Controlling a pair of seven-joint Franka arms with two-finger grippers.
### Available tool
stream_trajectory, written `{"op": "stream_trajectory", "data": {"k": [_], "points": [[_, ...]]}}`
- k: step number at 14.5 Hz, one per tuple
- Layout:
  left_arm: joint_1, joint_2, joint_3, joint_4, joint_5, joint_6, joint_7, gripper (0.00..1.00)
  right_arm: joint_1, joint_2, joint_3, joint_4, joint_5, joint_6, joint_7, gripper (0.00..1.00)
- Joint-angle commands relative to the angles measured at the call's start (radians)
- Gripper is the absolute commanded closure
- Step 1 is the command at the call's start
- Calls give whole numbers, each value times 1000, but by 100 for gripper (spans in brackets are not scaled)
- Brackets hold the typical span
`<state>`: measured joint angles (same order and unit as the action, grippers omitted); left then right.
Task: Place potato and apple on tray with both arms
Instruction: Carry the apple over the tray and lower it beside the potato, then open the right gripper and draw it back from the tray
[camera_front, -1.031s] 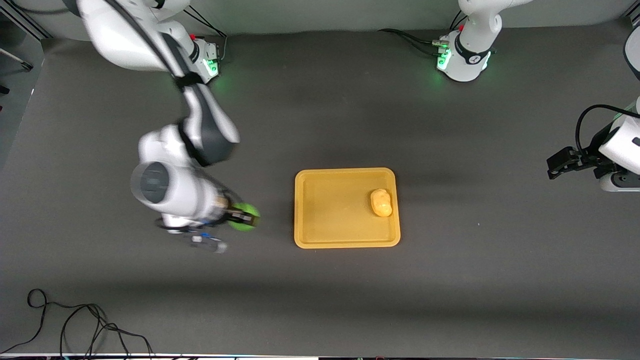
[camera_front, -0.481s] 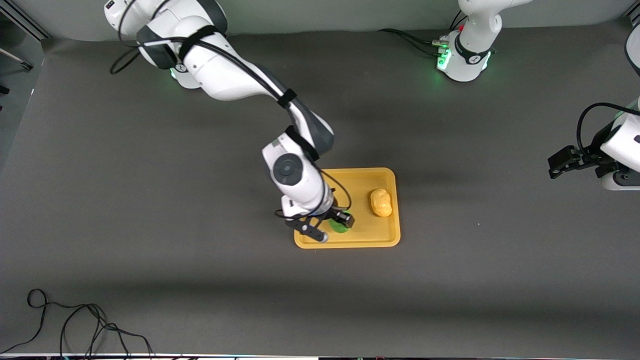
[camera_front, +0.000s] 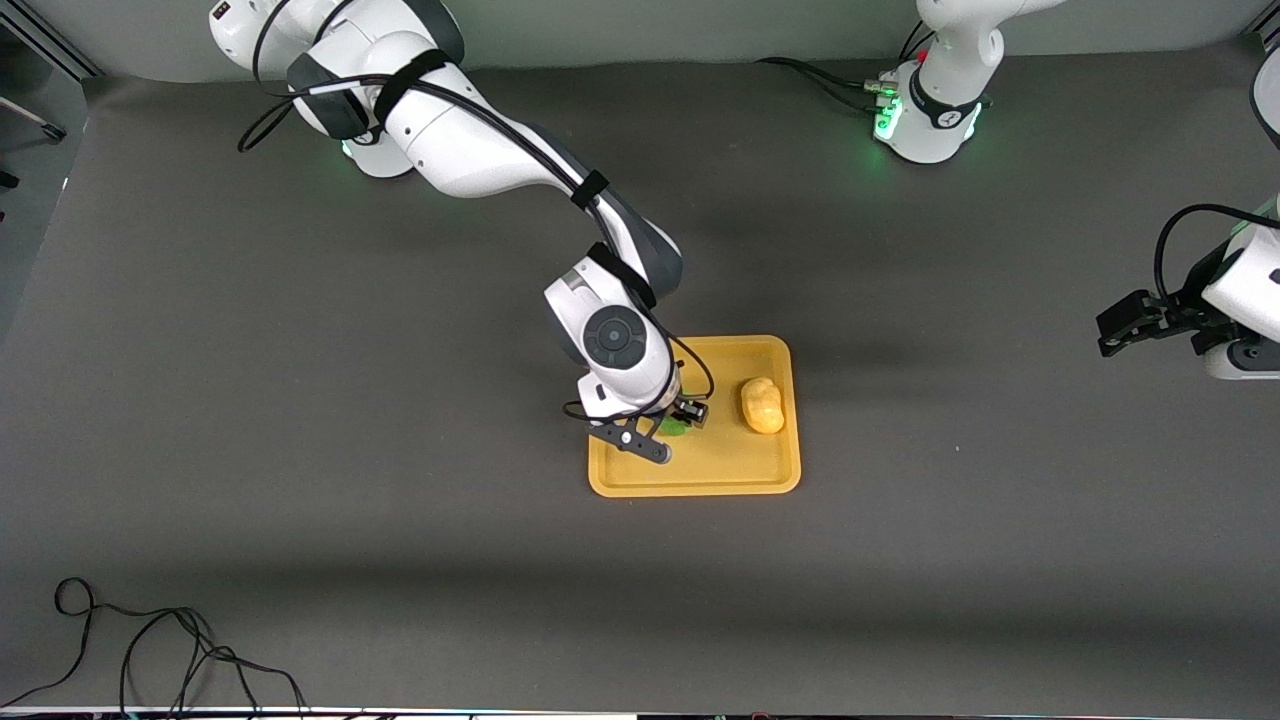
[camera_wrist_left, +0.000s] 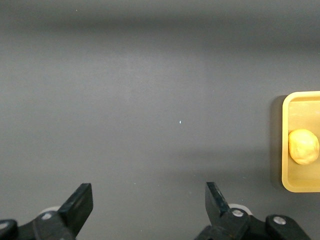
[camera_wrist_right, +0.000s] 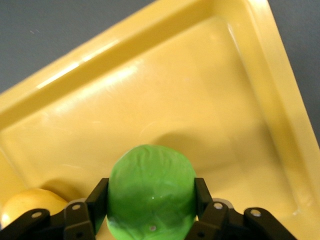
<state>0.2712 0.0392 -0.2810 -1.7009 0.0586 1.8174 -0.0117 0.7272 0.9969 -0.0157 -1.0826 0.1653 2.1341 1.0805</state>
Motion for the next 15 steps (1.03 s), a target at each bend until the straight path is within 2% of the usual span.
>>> {"op": "stream_trajectory", "data": {"k": [1, 4, 5, 9, 11, 13, 15], "points": [[-6, -18, 2, -3, 0, -18, -5, 0, 4, 0, -3, 18, -12, -31, 38, 1], [-6, -15, 0, -3, 0, -12, -7, 0, -8, -27, -10, 20, -9, -42, 75, 0], [-6, -13, 0, -3, 0, -7, -7, 0, -15, -55, -13, 21, -10, -92, 76, 0], [-20, -10, 0, -5, 0, -4, -7, 0, -139, -254, -44, -8, -10, -316, 20, 0], [-20, -7, 0, -10, 3, -3, -7, 0, -237, -358, -44, -61, -7, -384, -81, 0], [-20, -8, 0, -10, 4, -4, -7, 0, -301, -460, -53, -133, -9, -413, -274, 0], [-18, -9, 0, -10, 4, -3, -5, 0, -336, -555, -104, -234, -18, -413, -426, 0]]}}
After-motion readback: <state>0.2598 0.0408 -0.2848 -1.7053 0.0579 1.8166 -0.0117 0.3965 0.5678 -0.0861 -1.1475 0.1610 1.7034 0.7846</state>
